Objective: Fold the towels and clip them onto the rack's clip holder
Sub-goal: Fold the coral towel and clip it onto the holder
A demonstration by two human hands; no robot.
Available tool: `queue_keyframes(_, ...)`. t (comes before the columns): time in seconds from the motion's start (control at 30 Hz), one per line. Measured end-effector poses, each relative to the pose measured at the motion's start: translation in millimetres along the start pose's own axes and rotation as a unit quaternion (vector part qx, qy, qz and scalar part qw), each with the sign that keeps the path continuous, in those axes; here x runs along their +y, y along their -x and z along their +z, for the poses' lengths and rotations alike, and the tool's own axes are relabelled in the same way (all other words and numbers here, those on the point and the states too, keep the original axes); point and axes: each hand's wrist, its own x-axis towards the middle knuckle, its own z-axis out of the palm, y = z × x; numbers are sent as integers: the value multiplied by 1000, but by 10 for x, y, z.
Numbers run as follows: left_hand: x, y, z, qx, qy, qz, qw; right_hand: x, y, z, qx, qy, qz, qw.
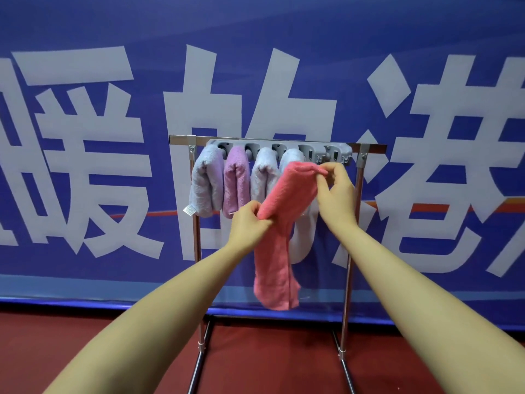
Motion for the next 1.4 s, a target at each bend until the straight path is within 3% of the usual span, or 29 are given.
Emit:
queue_keyframes(0.13, 91, -64, -123, 63, -141, 64, 986, 297, 66, -66, -21, 132, 19, 991)
queue_keyframes(0.27, 178, -215, -216, 75, -228, 103, 965, 390, 152, -11, -81, 236, 16, 968)
queue_keyframes(0.4, 228, -279, -299, 75, -277, 120, 950, 358, 244, 95, -150, 234, 41, 960)
queue_keyframes(0.57, 218, -296, -332, 82, -359, 162, 915, 183, 273, 201, -130, 154, -36, 979)
queue_keyframes(0.7, 289, -262, -325, 59, -418, 198, 885, 44, 333, 409, -203, 270, -146, 930)
queue_keyframes(0.8, 358, -256, -345, 46, -406, 253, 877, 18, 341, 526, -207, 343, -124, 908)
queue_keyframes(0.9, 368, -252, -400, 50, -430, 329, 840, 17, 323, 541, -185, 377, -126, 899)
queue_keyframes(1.13, 109, -194, -265, 48, -461, 283, 840, -23, 220, 536, -46, 456, -215, 862)
queue_keyframes(1.27, -17, -127, -229, 37, -409, 225, 884, 69, 174, 410, -24, 456, -166, 874)
queue_keyframes(1.4, 81, -140, -243, 38, -418, 201, 885, 144, 199, 299, -36, 478, -167, 862)
